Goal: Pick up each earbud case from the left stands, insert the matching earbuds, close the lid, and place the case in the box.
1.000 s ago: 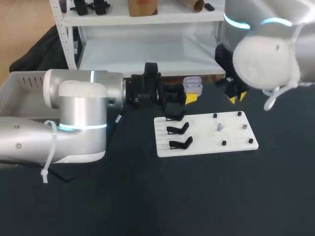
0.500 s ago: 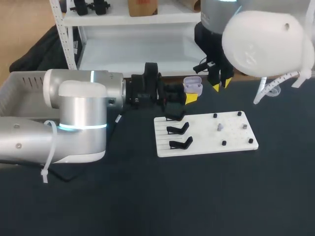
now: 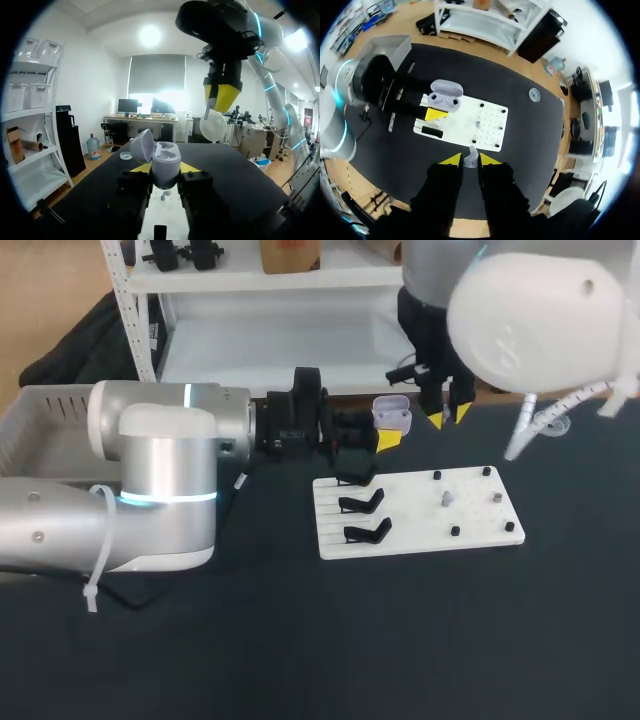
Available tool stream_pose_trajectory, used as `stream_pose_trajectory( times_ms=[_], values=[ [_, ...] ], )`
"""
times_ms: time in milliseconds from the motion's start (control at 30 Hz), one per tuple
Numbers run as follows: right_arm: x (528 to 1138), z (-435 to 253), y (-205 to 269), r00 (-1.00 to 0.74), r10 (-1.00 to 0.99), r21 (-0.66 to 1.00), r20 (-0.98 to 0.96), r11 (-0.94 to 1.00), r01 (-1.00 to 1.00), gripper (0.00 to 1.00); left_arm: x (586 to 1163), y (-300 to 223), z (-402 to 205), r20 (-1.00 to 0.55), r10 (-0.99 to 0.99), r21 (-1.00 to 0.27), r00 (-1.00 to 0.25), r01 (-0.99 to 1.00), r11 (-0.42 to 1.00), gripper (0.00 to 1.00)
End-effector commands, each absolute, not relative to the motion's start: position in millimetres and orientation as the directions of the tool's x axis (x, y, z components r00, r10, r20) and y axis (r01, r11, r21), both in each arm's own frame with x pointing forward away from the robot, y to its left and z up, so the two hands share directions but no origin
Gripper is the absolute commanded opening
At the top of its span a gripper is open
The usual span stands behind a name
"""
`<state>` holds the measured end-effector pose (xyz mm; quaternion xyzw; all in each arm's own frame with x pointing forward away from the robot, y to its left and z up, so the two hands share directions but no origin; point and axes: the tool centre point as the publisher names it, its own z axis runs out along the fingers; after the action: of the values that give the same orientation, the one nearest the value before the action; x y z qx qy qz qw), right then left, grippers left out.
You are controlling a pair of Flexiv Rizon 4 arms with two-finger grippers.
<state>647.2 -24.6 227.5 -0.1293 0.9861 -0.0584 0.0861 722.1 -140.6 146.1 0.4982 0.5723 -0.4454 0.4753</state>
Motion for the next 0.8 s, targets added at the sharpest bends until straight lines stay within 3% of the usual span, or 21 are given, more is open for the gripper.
stream_pose_trajectory(
  times_ms=[33,400,467,800],
  values=[
    [648.4,237.5,-11.4,-0.963,0.239,-0.034,-0.125,0.969,0.245,0.0,723.8,-141.6,146.0,-0.988,0.147,-0.037,-0.053,0.994,0.105,0.0],
    [645.9,238.8,6.2,-0.854,0.503,-0.016,-0.13,0.86,0.509,0.0,723.8,-141.6,146.0,-0.988,0.147,-0.037,-0.053,0.994,0.105,0.0],
    [650.5,241.9,7.7,-0.864,0.474,0.05,-0.172,0.88,0.473,0.0,723.8,-141.6,146.0,-0.988,0.147,-0.037,-0.053,0.994,0.105,0.0],
    [650.5,241.9,7.7,-0.864,0.474,0.05,-0.172,0.88,0.473,0.0,723.8,-141.6,146.0,-0.988,0.147,-0.037,-0.053,0.994,0.105,0.0]
  ],
)
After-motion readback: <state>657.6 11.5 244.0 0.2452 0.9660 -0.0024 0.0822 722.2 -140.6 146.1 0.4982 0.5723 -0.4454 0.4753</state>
